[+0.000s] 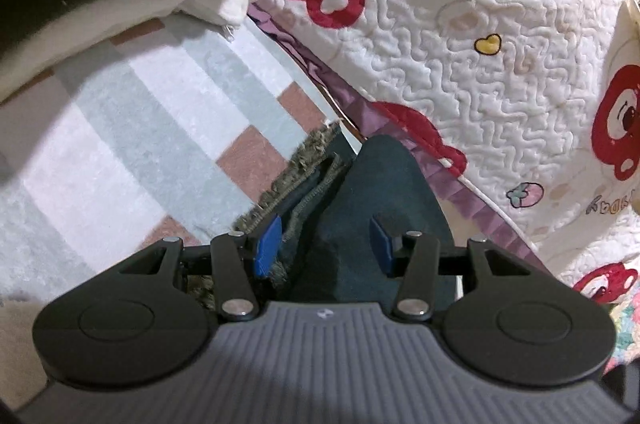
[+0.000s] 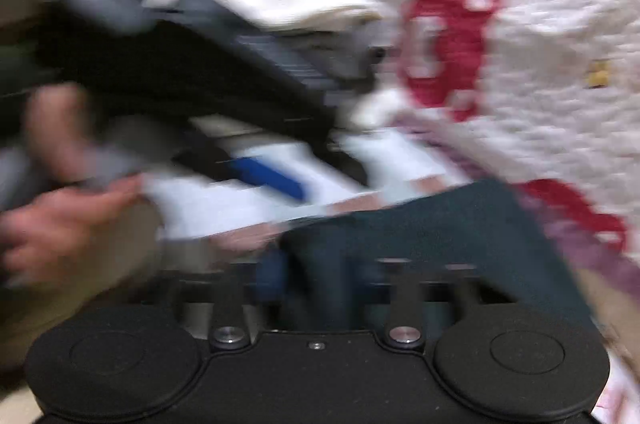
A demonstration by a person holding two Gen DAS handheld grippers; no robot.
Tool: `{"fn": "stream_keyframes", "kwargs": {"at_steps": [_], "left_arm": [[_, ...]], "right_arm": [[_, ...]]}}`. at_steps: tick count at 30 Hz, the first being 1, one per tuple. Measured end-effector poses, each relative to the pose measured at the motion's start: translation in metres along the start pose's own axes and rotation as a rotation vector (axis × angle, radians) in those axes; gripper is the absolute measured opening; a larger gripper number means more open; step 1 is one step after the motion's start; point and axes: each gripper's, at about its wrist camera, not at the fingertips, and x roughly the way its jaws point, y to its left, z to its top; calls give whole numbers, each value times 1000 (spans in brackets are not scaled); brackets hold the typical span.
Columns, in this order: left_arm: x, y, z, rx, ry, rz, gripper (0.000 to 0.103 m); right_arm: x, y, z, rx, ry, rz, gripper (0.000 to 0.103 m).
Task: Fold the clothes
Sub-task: 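Grasp the frayed hem with the left tool while the right tool holds the jeans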
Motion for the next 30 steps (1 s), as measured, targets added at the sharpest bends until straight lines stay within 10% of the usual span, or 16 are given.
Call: {"fn": "stream_keyframes", "kwargs": {"at_steps": [9,14,18,24,29,30], "left_arm": [[5,-10,-4,44,53,-52,50],[21,-16,-17,121,87,6,62],[28,-23,-26,215,71,58,62],[35,-34,-38,344,39,129,21],[33,-45,-44,451,15,218,18],[33,-47,-46,475,12,239,18]], "right_arm": [[-104,-59,-57,504,-169,-121,61],[-137,-95,-116,705,-70,-135,37],[-138,-82,-142,743,-14,-94,38],[-109,-49,-152,674,37,-99,67],[-87,-52,-154,676,62,-184,65],[-85,-53,-153,679,58,-196,49]]}}
